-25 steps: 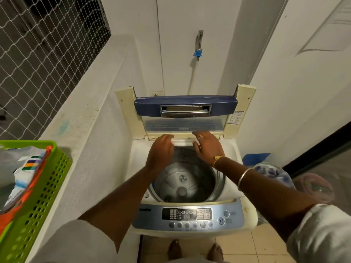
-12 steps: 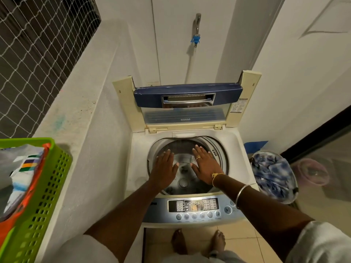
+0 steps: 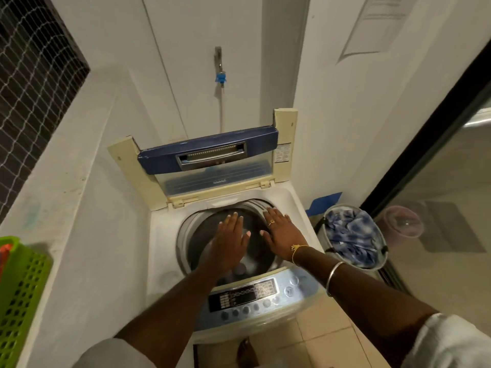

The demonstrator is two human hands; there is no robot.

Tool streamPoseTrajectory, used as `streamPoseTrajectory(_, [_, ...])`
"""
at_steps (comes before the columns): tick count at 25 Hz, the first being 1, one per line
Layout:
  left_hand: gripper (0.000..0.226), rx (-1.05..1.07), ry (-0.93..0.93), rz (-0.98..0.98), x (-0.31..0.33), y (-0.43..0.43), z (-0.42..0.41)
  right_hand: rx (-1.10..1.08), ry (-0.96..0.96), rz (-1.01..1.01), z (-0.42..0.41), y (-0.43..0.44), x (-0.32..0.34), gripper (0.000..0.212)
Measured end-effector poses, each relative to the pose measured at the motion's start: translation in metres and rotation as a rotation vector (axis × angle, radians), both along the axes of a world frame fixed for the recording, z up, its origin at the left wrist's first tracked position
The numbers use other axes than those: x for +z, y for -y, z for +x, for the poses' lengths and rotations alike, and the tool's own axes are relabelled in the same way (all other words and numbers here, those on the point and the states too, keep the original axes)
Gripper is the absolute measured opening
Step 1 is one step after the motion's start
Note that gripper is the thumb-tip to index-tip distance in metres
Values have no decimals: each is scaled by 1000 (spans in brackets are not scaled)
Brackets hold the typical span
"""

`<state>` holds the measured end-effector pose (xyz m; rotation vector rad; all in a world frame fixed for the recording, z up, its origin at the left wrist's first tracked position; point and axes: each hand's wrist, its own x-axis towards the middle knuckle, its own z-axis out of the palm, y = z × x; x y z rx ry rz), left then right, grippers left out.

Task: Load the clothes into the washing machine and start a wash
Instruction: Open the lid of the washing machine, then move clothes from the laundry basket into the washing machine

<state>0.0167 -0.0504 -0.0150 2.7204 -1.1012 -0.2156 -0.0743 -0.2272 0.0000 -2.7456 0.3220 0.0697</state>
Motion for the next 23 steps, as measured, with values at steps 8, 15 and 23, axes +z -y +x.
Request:
streamPoseTrajectory(8, [58, -125, 6, -84, 36, 135, -71, -127, -4, -29, -91, 116, 11, 65])
streamPoseTrajectory(15, [59, -144, -81, -136, 43, 228, -130, -179, -2, -18, -153, 208, 13, 64])
streamPoseTrajectory(23, [55, -224, -154, -165, 12, 315, -136, -191, -124, -48, -142, 286, -8, 71])
